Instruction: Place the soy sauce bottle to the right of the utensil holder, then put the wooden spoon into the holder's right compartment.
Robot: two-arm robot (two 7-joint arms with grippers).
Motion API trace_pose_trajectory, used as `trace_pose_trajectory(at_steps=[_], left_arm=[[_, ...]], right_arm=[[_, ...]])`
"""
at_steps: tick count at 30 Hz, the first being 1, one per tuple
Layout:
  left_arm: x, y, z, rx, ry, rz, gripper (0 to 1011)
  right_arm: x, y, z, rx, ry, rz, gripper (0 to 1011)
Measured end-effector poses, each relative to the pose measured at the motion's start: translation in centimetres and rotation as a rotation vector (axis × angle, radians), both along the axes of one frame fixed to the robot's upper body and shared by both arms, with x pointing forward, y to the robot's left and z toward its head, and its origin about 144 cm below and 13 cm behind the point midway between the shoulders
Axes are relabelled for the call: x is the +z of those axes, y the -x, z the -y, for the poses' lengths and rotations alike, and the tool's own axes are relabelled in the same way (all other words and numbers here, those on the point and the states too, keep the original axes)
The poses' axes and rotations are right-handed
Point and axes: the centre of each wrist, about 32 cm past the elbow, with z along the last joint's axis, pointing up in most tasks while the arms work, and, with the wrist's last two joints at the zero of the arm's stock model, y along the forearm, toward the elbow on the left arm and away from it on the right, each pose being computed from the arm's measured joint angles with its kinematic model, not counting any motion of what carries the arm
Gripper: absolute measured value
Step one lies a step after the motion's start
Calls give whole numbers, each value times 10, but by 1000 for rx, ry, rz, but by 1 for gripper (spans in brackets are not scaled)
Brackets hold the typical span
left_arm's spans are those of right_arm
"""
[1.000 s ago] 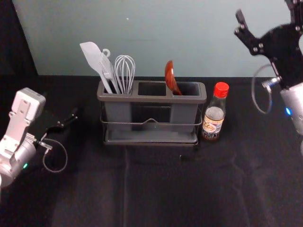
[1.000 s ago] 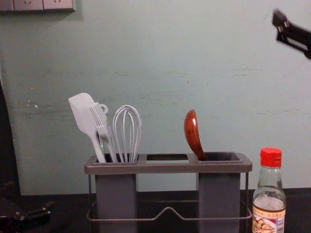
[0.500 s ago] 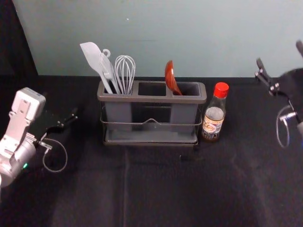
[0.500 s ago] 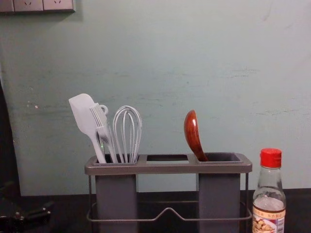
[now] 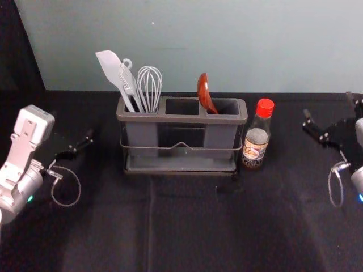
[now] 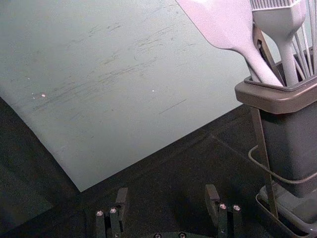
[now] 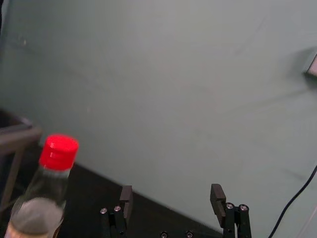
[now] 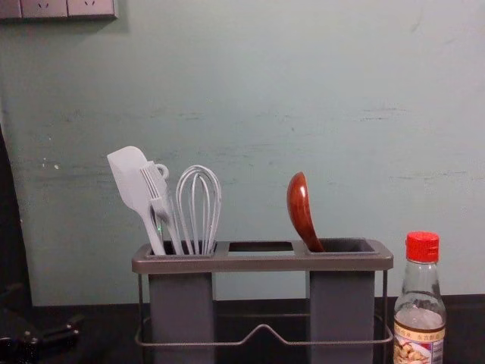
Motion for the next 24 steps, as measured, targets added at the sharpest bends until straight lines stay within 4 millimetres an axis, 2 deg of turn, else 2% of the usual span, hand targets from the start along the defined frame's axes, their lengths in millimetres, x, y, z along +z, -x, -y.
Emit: trace_pose_trajectory(at_steps=[11, 24], left_arm=[[0, 0, 0, 0, 0, 0, 1000], [0, 0, 0, 0, 0, 0, 1000]], right_arm=[[0, 0, -1, 8, -27, -162, 1003], [6, -12, -2, 50, -47, -181, 1002]])
